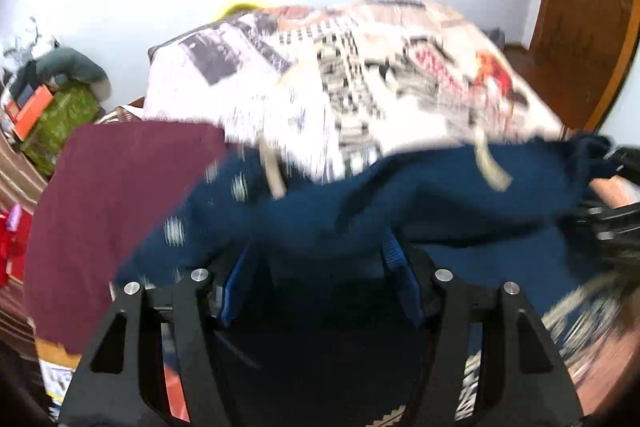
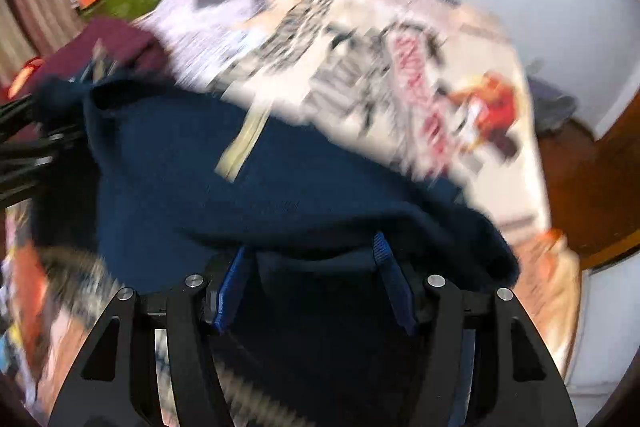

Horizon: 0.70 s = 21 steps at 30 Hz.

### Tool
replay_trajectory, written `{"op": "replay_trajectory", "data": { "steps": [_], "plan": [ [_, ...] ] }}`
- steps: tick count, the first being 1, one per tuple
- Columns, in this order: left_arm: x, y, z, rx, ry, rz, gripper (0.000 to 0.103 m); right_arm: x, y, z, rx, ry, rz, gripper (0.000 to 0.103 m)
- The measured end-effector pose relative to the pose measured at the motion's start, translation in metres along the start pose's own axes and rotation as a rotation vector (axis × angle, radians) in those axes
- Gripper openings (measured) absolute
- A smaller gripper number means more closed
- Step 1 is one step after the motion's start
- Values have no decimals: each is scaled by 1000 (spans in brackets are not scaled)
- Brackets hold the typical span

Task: Fold large clothes
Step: 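Grasp the patterned hem band with both grippers and lift the bundle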

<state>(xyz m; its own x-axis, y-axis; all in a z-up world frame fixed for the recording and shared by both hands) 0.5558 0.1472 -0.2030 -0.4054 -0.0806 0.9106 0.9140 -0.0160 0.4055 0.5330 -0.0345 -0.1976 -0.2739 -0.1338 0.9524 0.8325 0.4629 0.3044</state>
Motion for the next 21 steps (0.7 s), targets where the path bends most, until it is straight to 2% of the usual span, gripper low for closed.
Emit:
{"op": "replay_trajectory", "data": {
  "steps": [2, 4, 6, 11, 17, 21],
  "plan": [
    [24, 24, 13, 84, 22, -98, 63, 15, 17, -10, -61, -28, -69, 57],
    [45, 33, 26, 142, 5, -169, 63, 34, 23, -14, -102, -21, -143, 57],
    [56, 36, 33, 171, -37, -188, 64, 47, 23, -14, -114, 16, -186, 57],
    [65, 3, 43, 207, -118, -169, 64, 70, -7, 0, -80, 59, -215, 57],
    [76, -54, 45, 214, -84, -107, 64, 86, -38, 16, -4, 37, -220, 58],
    [88, -90, 48, 226, -92, -84, 64, 103, -67, 32, 47, 14, -239, 59]
  ]
}}
Point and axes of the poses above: each gripper's, at about its wrist camera, not at the fingertips, and x roughly against the way its jaws point, z to its left, y to its top, the point moved 5 cm from there along -x, roughly the way its jaws point, and after that the axes turned 14 degrees about z, right-handed, at the moved point
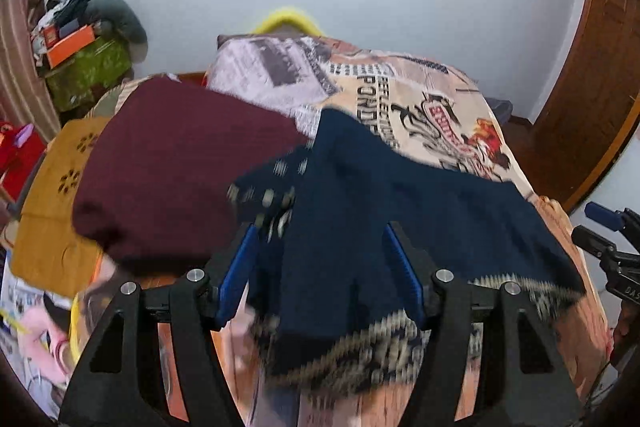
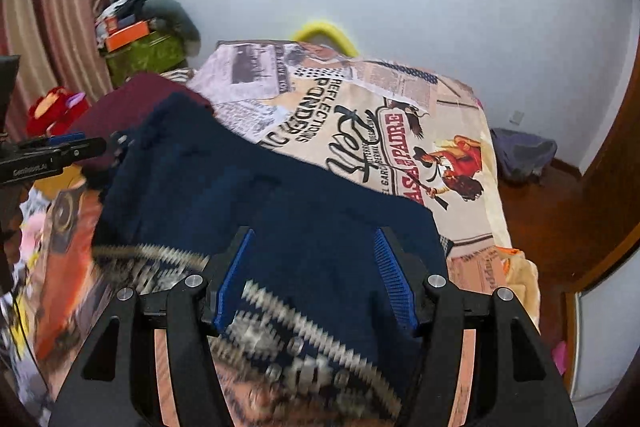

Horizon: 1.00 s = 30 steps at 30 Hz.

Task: Fold large clothes

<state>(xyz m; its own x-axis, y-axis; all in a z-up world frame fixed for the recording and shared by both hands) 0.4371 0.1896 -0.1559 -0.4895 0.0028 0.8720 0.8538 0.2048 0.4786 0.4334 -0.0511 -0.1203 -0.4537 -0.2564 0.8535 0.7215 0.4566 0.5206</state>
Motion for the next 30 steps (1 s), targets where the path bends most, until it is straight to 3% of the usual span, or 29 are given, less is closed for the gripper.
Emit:
{"op": "replay_trajectory", "data": {
  "steps": [4, 7, 10, 18, 22, 30],
  "plan": [
    [11, -32, 8, 27, 18, 7, 75, 16, -18, 18, 14, 8, -18, 75],
    [9, -59, 12, 69, -1, 25, 84, 16, -26, 26, 10, 23, -2, 75],
    [0, -83, 13, 104, -46, 66, 84, 13, -34, 33, 3, 23, 14, 75],
    [-61, -134, 21, 334, -313, 220, 84, -7, -54, 34, -52, 46, 86, 76],
    [-89, -141, 23, 410, -374, 228, 84, -18, -62, 33, -71, 56, 119, 76],
    [-113, -110, 30, 475, -447, 108, 84, -37, -58, 29, -44, 33, 123, 76]
  ]
}}
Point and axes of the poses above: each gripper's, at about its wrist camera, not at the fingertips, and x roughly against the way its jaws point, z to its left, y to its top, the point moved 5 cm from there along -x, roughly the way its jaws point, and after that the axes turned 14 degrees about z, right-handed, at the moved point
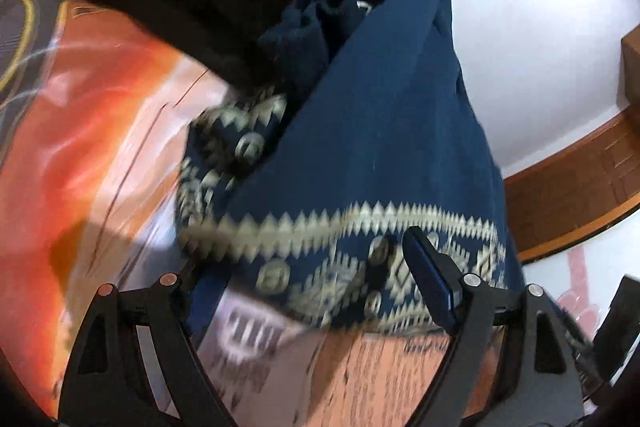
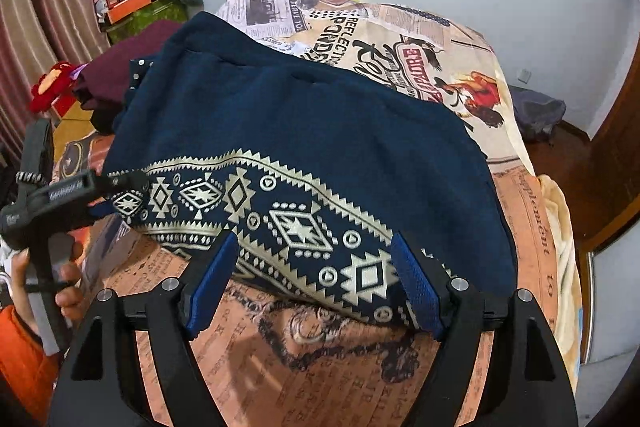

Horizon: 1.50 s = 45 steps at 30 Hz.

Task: Fold large clothes

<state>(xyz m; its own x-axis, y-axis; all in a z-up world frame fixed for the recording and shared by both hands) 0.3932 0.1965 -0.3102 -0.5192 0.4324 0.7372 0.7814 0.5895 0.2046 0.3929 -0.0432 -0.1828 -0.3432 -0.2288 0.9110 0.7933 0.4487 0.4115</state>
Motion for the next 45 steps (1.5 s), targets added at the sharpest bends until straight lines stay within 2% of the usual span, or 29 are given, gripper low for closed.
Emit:
{"op": "replay_trajectory", "data": {
  "steps": [7, 9, 11, 16, 19, 24, 28, 32, 34, 36, 38, 40, 42, 43, 45],
  "plan": [
    [-14, 33, 7, 99, -166, -57, 83, -13, 10, -1, -11, 26, -8, 76],
    [-16, 36, 6, 112, -157, -78, 71, -18, 12, -2, -16, 28, -1, 76],
    [-17, 37, 5, 103, -132, -76, 51, -23, 14, -3, -17, 17, 4, 76],
    [-1, 29, -12, 85, -60, -61, 18, -27, 10, -1, -22, 7, 27, 76],
    [27, 21, -36, 34, -49, -90, 9, -23, 5, 2, -13, -9, 43, 76],
    [83, -5, -76, -91, -45, -169, 7, 4, -2, 10, 12, -31, 22, 76],
    [121, -40, -80, -97, -123, -191, 7, 38, -5, 27, 43, -26, -22, 76],
    [151, -76, -73, -119, -59, -232, 7, 62, -9, 53, 101, 28, -59, 76],
    [160, -90, -63, -120, -17, -245, 7, 66, -12, 73, 141, 38, -61, 88],
    [171, -96, -50, -119, 45, -264, 7, 59, -12, 89, 176, 41, -56, 89],
    [177, -102, -33, -112, 103, -275, 7, 40, -16, 111, 219, 74, -8, 89],
    [175, -97, -18, -85, 124, -271, 7, 17, -17, 126, 241, 100, 54, 89],
    [173, -91, -11, -75, 138, -275, 7, -20, -27, 144, 245, 130, 161, 89],
    [175, -98, -8, -79, 142, -275, 7, -33, -32, 151, 235, 156, 201, 89],
    [172, -95, -15, -102, 174, -276, 7, -51, -38, 158, 204, 191, 232, 92]
  ]
}}
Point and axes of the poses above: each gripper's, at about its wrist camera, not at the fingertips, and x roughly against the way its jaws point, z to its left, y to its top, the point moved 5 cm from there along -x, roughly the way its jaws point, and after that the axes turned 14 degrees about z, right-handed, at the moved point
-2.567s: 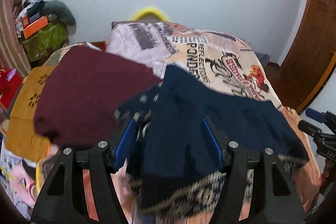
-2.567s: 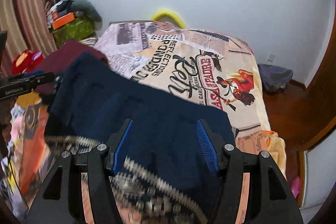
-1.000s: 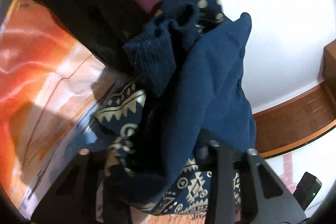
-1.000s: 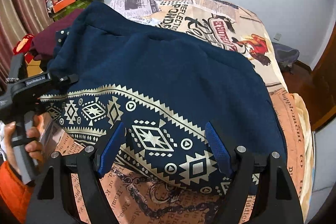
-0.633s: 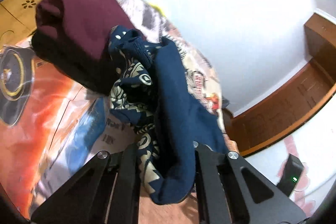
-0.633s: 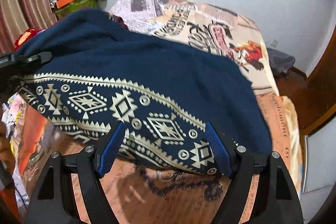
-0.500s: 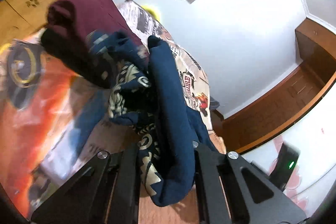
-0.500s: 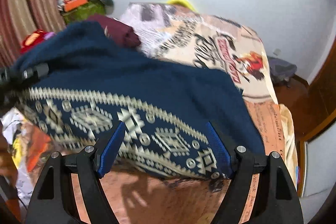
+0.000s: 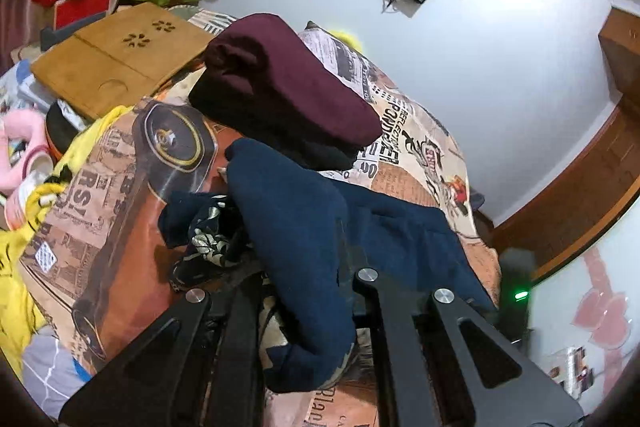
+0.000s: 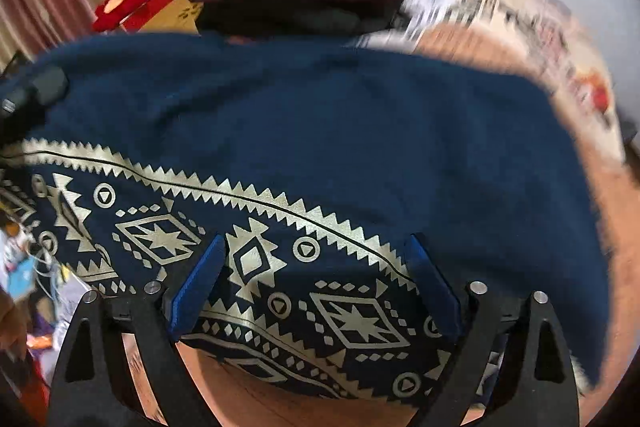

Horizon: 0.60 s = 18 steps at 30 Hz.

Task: Fold large clothes

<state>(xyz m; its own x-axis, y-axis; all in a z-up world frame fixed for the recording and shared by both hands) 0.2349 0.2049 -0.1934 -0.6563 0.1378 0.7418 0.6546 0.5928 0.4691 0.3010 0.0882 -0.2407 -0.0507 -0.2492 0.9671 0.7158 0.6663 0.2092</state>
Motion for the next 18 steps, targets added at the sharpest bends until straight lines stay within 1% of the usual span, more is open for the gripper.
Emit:
{"op": "replay_trajectory", "data": {
  "steps": [2, 3, 4, 6, 10, 12, 13, 14, 16, 17, 18],
  "plan": [
    [3, 0, -15, -42, 28, -10, 7, -1, 0, 1, 5, -4, -9, 94],
    [5, 0, -26, -67, 37, -20, 7, 2, -1, 0, 20, 11, -8, 94],
    [6, 3, -37, -97, 39, -29, 7, 7, -1, -2, 28, 41, -6, 92],
    [5, 8, -58, -155, 40, -43, 7, 23, -5, -14, -2, 109, -19, 92],
    [-4, 12, -125, -304, 36, -59, 7, 70, -21, -65, -181, 214, -137, 92],
    [-20, 5, -166, -394, 21, -38, 7, 92, -36, -100, -274, 242, -204, 92],
    [-31, -1, -184, -436, 12, -17, 7, 103, -47, -118, -324, 233, -235, 92],
    [-40, -7, -199, -465, 0, 8, 7, 113, -58, -135, -360, 202, -261, 92],
    [-71, -29, -231, -532, -34, 100, 7, 129, -77, -162, -400, 116, -295, 92],
    [-83, -39, -241, -554, -45, 137, 7, 136, -87, -173, -422, 68, -304, 92],
    [-100, -52, -250, -576, -54, 192, 7, 140, -93, -182, -439, 31, -306, 92]
  ]
}}
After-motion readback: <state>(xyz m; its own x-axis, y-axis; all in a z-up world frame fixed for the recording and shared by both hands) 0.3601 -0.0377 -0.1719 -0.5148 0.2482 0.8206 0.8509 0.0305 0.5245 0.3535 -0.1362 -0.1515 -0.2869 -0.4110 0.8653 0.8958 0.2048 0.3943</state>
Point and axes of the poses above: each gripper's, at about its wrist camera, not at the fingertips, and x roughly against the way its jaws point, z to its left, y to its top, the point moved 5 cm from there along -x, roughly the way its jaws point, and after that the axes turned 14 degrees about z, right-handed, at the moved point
